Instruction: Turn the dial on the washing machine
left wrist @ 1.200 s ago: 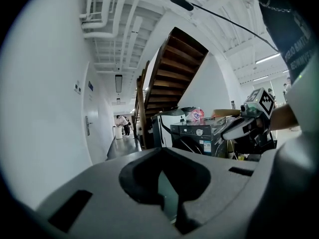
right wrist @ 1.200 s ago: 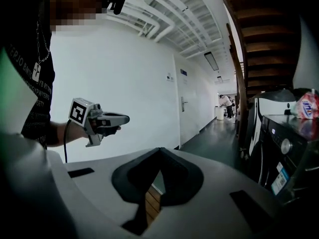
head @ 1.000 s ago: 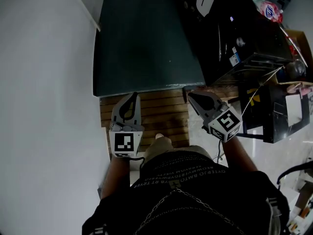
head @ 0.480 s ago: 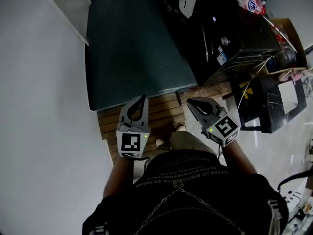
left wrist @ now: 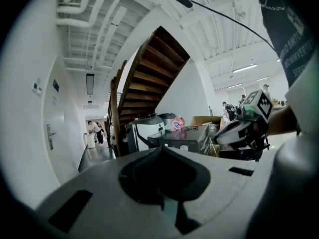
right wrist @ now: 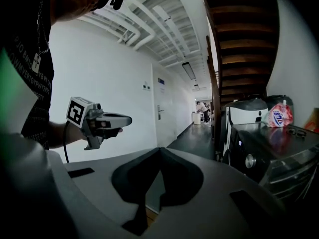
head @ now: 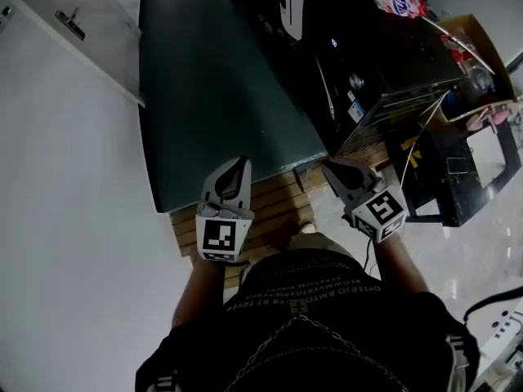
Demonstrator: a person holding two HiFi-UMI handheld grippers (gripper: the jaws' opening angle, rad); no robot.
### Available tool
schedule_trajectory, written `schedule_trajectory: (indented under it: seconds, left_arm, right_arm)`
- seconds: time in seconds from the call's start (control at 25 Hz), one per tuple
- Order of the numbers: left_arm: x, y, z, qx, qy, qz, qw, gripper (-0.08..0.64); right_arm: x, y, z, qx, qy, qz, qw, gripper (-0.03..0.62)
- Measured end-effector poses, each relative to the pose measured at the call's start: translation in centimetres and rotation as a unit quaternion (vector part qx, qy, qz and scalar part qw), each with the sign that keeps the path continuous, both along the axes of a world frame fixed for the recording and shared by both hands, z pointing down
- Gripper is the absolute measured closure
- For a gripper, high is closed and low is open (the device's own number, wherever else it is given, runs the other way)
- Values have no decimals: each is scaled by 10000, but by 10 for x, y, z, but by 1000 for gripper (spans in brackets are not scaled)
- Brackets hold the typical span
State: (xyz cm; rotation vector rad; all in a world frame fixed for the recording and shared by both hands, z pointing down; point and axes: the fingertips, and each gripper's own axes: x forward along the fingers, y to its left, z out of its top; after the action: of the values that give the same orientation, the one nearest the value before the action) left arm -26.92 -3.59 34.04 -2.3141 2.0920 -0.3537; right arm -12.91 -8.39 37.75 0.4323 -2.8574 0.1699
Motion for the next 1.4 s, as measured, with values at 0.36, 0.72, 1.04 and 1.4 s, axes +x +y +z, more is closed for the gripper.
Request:
schedule_trajectory:
  seconds: [0.36, 0.72, 1.04, 1.4]
  left_arm:
    - [48, -72, -19, 7, -24, 234, 9997, 554]
    - [65, -103, -17, -221, 31, 612, 9979, 554]
    - [22, -146, -19, -207, 28, 1041, 9943, 554]
    - [-74, -186, -38, -328, 209, 1645, 9856, 554]
  right_arm:
    - [75, -73, -3, -102, -224, 608, 9978, 595]
    - [98, -109, 5, -225, -354, 1167, 9923, 595]
    - [57, -140, 11, -292, -290, 1636, 9857, 595]
    - [-25, -161, -35, -199, -19, 2357, 9716, 595]
